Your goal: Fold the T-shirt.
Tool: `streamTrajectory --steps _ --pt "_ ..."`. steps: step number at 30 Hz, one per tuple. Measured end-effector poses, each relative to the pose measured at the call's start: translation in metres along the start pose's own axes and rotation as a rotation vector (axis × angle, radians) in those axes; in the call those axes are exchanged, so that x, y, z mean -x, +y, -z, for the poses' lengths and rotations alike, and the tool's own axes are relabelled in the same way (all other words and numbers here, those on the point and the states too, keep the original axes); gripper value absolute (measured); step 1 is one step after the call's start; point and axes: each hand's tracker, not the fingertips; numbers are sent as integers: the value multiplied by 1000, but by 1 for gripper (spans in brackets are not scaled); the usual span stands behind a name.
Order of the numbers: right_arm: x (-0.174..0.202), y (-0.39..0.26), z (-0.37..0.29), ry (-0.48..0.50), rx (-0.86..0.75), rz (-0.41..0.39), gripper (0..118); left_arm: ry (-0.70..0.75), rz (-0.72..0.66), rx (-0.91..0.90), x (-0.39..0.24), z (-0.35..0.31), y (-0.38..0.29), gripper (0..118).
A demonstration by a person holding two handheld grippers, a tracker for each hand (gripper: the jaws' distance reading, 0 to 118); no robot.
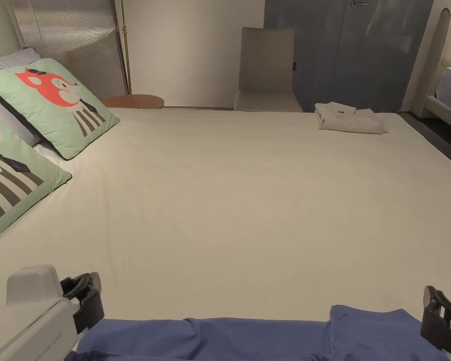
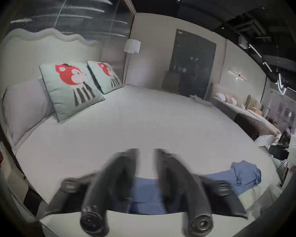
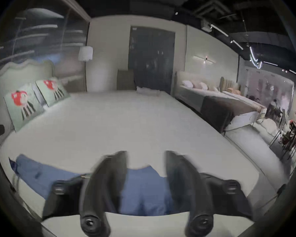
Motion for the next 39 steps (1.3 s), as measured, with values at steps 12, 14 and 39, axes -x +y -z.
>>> streamTrajectory --steps 12,14,39 --pt "56 3 -7 65 -76 -11 1 -273 -397 202 83 47 -5 11" --pt "59 1 -8 69 -74 -13 1 -298 -501 275 108 58 -14 64" --pt "87 -1 -10 77 -11 -29 1 -479 -792 530 145 121 -94 14"
